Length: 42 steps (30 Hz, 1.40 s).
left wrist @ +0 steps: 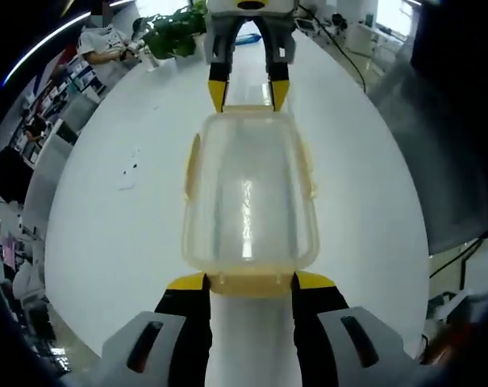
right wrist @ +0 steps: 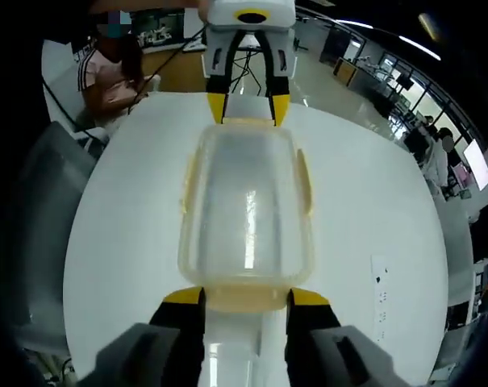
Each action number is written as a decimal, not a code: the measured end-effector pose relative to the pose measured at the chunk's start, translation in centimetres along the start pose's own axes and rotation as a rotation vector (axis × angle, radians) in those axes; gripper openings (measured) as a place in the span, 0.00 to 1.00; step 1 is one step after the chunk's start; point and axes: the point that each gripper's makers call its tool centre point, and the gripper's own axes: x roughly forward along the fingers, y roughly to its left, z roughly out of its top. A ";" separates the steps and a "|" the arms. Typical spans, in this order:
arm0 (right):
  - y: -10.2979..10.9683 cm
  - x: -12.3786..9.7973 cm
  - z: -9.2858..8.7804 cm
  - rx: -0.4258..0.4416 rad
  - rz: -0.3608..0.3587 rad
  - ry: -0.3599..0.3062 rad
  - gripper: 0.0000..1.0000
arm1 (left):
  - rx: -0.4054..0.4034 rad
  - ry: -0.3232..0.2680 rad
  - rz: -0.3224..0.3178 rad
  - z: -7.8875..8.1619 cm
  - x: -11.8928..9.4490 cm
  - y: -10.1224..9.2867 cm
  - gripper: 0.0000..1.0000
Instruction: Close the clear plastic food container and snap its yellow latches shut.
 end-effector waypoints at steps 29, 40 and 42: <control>1.4 -3.4 -6.5 0.007 0.002 -0.052 0.36 | -0.004 -0.010 0.043 7.1 2.4 -1.7 0.36; 1.7 -4.9 -10.5 0.015 0.009 -0.053 0.36 | -0.010 -0.004 0.043 10.7 4.7 -1.9 0.36; 1.6 -5.2 -11.1 0.026 0.006 -0.059 0.36 | -0.002 -0.002 0.051 11.1 5.1 -1.6 0.36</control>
